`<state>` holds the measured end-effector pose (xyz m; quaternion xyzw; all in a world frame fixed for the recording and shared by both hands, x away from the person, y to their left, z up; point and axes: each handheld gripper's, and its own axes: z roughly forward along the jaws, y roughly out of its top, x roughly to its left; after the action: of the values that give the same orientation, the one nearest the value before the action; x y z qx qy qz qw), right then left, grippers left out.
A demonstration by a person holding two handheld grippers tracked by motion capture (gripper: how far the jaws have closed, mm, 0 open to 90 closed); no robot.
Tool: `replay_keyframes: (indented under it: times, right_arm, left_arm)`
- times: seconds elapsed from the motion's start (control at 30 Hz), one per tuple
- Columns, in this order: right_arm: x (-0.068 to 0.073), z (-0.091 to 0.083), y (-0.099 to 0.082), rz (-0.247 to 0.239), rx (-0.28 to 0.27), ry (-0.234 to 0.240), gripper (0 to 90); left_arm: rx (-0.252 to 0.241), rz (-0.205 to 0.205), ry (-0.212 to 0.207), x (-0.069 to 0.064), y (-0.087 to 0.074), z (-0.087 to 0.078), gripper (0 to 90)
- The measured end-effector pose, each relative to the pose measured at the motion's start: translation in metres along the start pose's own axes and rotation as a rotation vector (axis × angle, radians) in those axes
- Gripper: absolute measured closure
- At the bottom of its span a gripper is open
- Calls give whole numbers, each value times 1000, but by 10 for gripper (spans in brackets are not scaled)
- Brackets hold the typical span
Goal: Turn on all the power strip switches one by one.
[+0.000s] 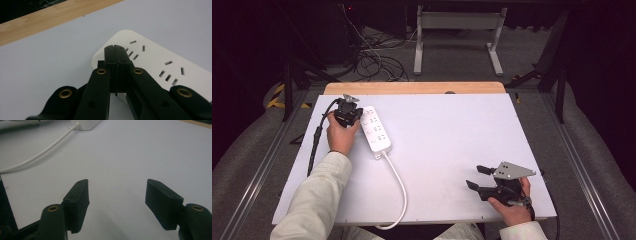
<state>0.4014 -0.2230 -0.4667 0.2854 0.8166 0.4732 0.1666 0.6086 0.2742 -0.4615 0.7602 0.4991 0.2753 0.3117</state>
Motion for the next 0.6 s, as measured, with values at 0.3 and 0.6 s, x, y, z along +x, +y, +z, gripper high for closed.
replay_keyframes:
  times: [0.3,0.6]
  right_arm:
    - [0,0,0,1,1,-1,362]
    - [0,0,0,3,1,1,362]
  left_arm:
    - [-3,-3,-6,1,-1,0,900]
    - [-5,-4,-20,3,-2,1,900]
